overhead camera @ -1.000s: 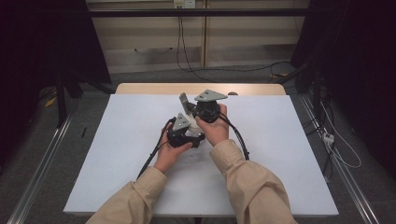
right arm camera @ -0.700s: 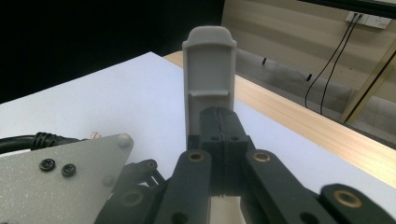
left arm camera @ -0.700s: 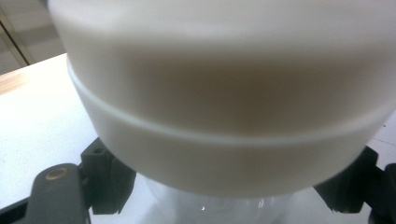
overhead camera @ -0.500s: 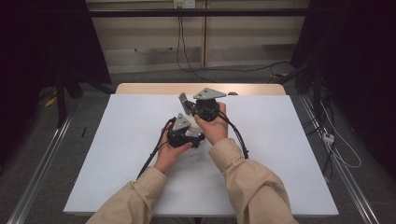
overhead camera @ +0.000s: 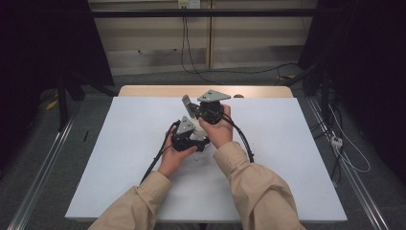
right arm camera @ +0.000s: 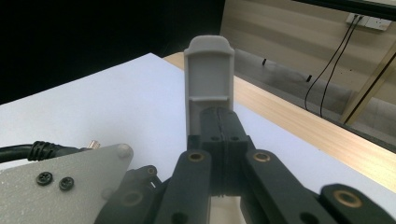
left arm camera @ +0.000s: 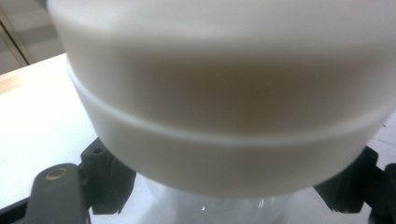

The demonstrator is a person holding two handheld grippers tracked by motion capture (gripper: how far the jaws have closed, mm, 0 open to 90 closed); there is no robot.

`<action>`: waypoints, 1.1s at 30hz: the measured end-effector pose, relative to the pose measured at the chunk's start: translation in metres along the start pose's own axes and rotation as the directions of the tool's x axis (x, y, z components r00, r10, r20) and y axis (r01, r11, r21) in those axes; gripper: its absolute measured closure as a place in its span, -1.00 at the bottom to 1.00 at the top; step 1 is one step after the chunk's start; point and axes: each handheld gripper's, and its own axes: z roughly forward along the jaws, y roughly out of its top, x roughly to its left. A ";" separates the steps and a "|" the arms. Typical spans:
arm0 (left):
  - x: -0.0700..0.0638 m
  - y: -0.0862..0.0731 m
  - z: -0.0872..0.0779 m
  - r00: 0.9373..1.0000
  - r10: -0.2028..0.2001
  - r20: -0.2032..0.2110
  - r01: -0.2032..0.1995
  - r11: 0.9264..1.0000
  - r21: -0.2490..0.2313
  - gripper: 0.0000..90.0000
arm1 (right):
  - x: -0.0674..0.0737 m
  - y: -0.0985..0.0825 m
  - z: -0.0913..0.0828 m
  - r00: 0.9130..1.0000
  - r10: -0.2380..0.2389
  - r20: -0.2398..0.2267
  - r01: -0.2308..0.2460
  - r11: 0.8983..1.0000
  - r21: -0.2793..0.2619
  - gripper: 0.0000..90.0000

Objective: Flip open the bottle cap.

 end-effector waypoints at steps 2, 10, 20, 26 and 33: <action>0.000 0.000 0.000 1.000 -0.007 0.005 0.007 1.000 -0.001 -0.58 | 0.000 0.000 0.001 1.000 0.001 0.000 -0.001 1.000 0.001 1.00; 0.000 0.000 0.000 1.000 0.004 -0.002 -0.004 1.000 0.001 -0.58 | 0.001 0.001 0.002 1.000 0.000 -0.003 0.000 1.000 0.000 1.00; 0.000 0.000 0.000 1.000 0.004 -0.007 -0.004 1.000 0.001 -0.58 | 0.002 0.004 0.005 1.000 -0.001 -0.012 0.001 1.000 0.007 1.00; -0.001 0.000 0.000 1.000 0.007 -0.007 -0.007 1.000 0.002 -0.58 | 0.001 0.004 0.006 1.000 0.002 -0.015 -0.002 1.000 0.007 1.00; -0.001 0.000 0.000 1.000 0.007 -0.008 -0.007 1.000 0.001 -0.58 | 0.001 0.003 0.007 1.000 0.005 -0.017 -0.005 1.000 0.007 1.00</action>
